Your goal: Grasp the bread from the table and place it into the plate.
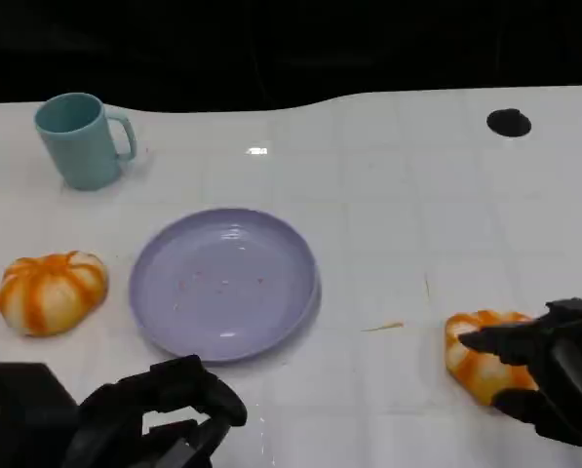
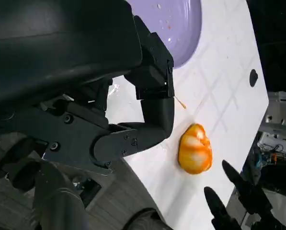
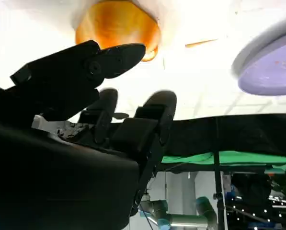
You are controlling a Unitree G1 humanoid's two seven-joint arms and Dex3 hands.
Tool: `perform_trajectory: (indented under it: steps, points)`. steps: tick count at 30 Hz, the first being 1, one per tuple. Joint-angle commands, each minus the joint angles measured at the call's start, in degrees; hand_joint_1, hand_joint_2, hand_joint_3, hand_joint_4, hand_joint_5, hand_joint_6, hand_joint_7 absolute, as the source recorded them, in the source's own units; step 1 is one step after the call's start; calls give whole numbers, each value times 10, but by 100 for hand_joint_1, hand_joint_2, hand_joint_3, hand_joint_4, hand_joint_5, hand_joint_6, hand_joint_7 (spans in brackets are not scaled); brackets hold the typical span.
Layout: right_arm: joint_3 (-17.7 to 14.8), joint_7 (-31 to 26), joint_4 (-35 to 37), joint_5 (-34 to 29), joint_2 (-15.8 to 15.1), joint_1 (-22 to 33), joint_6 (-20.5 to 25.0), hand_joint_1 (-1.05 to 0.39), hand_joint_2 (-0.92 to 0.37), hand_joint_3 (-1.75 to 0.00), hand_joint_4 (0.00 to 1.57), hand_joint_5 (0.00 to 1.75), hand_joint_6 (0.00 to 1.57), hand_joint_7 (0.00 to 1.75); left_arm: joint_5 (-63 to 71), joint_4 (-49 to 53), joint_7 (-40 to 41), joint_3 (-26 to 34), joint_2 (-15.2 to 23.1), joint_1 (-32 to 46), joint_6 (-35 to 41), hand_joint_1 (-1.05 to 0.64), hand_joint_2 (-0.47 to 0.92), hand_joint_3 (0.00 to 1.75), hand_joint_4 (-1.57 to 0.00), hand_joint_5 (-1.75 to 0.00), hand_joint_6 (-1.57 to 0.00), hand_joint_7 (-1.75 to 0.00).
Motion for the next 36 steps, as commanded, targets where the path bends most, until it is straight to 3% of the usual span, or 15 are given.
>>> perform_trajectory:
  steps: [1, 6, 17, 36]
  points:
    - [3, 49, -24, -11, -5, 3, 29, -51, -84, -2, 29, 24, 46, 0, 1, -6, -1, 0, 6, -2, 1, -36, 92, 55, -64, -175, -60, -142]
    - [16, 98, -16, -20, 0, -14, 58, -54, -85, -1, 20, 21, 35, 0, 2, -5, 2, 0, 1, -2, -1, -37, 92, 54, -64, -175, -61, -141]
    - [49, 150, 69, -36, -5, -74, 108, -55, -90, -2, 22, 21, 36, 1, 2, -11, 6, 0, -2, -6, 6, -36, 92, 55, -64, -175, -61, -142]
    - [108, 99, 286, -19, 9, -194, 135, -58, -92, -6, 23, 17, 38, 1, -1, -20, 6, 3, -3, -1, 11, -35, 92, 56, -64, -175, -59, -143]
